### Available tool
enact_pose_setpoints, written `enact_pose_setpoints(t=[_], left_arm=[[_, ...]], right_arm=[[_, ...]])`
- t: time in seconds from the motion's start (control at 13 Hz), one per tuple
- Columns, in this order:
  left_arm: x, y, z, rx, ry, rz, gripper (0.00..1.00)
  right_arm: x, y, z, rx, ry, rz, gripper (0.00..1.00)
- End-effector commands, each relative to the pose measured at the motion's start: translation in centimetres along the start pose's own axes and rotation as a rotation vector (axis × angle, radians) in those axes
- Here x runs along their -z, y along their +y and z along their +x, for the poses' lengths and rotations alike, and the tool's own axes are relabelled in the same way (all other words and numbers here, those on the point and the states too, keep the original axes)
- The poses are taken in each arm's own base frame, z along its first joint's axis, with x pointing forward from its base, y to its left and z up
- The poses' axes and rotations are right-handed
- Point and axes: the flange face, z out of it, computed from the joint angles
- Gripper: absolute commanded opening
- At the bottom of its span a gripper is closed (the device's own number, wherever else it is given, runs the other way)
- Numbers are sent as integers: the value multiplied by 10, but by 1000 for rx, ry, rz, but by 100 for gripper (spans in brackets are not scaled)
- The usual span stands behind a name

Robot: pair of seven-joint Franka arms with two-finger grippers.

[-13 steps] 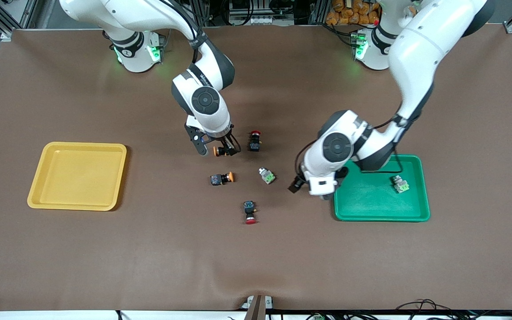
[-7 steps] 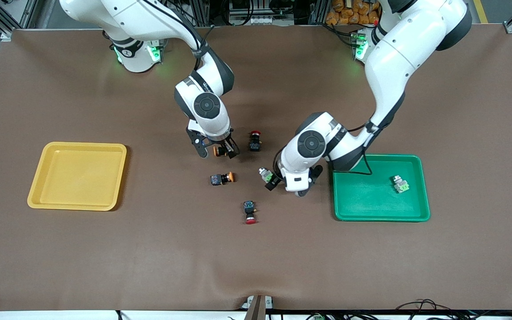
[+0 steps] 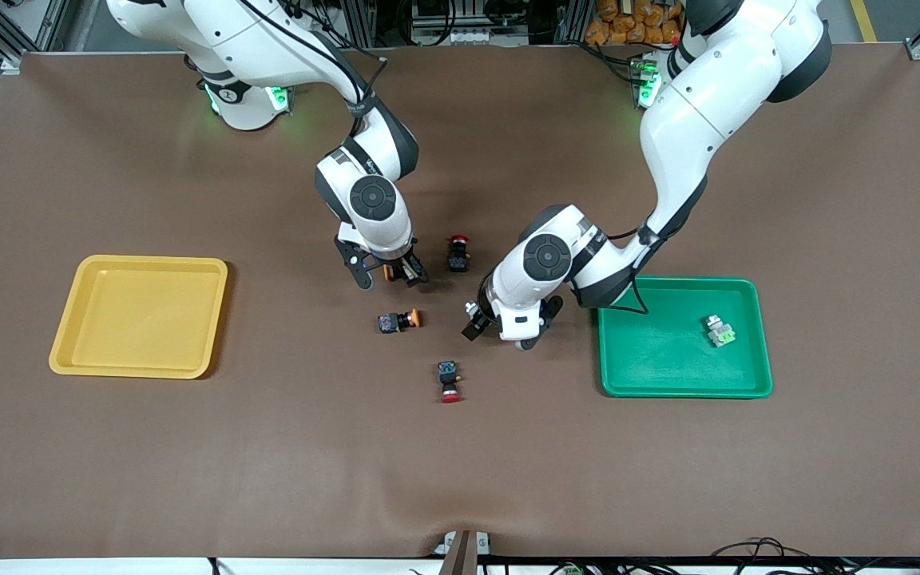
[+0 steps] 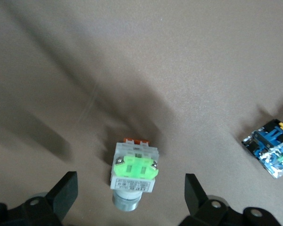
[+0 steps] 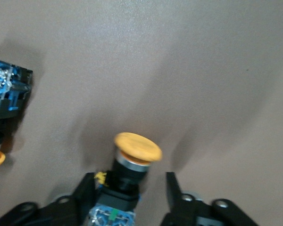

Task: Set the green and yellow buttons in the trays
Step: 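Grasp the second green switch with the left gripper while the right grasps yellow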

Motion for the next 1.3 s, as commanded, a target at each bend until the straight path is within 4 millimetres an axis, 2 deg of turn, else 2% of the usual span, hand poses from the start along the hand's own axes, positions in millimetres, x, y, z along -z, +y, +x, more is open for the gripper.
enact_pose_setpoints(t=[0.0, 0.08, 0.15, 0.23, 0.38, 0.61, 0.69, 0.77, 0.92, 1.07, 1.15, 1.23], left_arm=[[-16, 4, -4, 18, 34, -13, 100], [-20, 4, -4, 16, 45, -23, 100], [-20, 4, -4, 15, 46, -27, 83], [-19, 4, -2, 21, 45, -27, 54], [-16, 5, 0, 26, 42, -31, 0], [5, 12, 12, 21, 56, -61, 0], [28, 19, 22, 22, 69, -93, 0], [59, 24, 41, 10, 82, -121, 0], [99, 30, 76, 8, 44, -175, 0], [136, 21, 115, -39, 28, -176, 0], [150, 14, 126, -58, 33, -122, 0], [172, 6, 132, -94, 66, -73, 0]], right_arm=[[2, 3, 2, -7, 17, 7, 0], [4, 3, 4, -4, 18, 6, 0], [6, 3, 6, -4, 18, 5, 0], [11, 3, 8, -2, 25, -2, 0], [38, 4, 30, 38, 41, -28, 0], [67, 11, 70, 129, 34, -90, 0], [78, 13, 84, 152, 30, -92, 0], [87, 15, 97, 187, 24, -98, 0], [99, 19, 152, 254, 5, -95, 0], [109, 32, 199, 347, -24, -121, 0], [113, 39, 224, 388, -39, -125, 0], [112, 46, 249, 444, -55, -127, 0]])
